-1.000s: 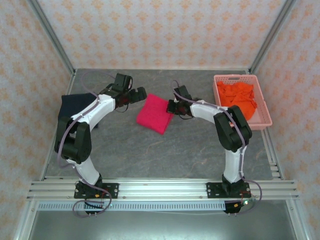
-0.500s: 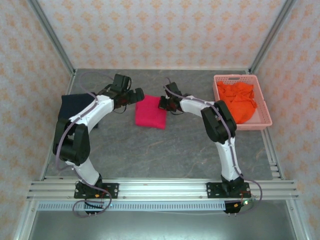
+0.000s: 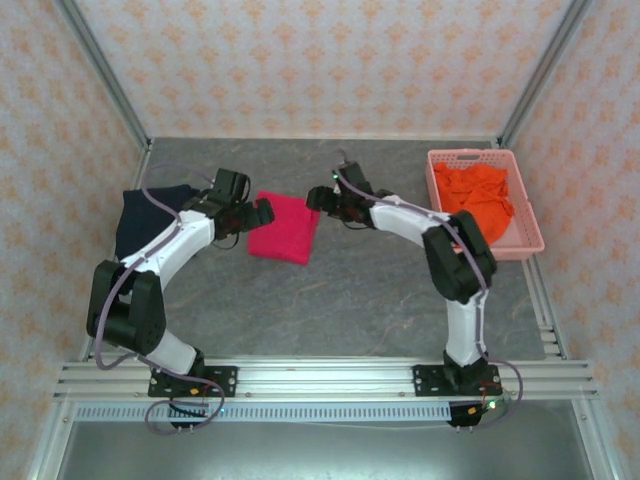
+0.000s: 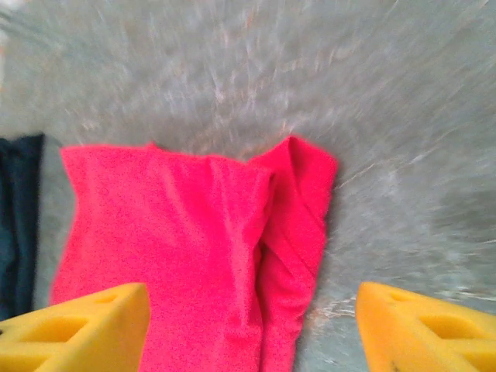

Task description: Fold and stack the t-shirts

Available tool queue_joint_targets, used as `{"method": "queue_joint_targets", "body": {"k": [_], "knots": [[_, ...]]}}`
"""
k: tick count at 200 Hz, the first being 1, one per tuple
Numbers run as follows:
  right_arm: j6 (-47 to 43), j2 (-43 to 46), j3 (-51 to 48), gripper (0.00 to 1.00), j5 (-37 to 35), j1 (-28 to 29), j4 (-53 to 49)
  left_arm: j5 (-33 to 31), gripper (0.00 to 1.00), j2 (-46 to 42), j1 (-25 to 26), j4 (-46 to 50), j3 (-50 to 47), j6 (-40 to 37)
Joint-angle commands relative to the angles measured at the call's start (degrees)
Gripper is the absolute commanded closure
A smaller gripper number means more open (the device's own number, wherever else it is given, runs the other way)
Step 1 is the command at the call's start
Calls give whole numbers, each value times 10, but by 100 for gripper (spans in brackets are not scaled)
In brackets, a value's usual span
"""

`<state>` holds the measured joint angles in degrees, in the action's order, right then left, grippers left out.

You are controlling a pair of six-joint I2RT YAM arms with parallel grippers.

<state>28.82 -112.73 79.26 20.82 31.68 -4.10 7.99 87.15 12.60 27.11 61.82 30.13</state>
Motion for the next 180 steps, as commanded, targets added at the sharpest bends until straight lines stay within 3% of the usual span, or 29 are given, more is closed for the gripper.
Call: {"method": "queue_joint_targets", "body": {"k": [1,34,80,118,138,156,180], "knots": [[25,26,-46,29,-7,-7,43,-32,0,-42,-4,7,-32,38],[53,-24,-45,33,32,2,73,-54,0,-96,-20,0,-86,90],[58,-107,35,37,67,33,58,-73,0,-228,-33,-28,-184,130],[65,-158,94,40,86,57,49,-80,0,-280,-57,-10,-221,150],[66,-175,123,41,94,73,44,-81,0,-266,-80,-11,-214,121],[59,-201,169,41,113,80,25,-52,0,-210,-111,-8,-182,99],[42,-225,232,41,128,80,-18,-40,0,-119,-116,-8,-128,53]]}}
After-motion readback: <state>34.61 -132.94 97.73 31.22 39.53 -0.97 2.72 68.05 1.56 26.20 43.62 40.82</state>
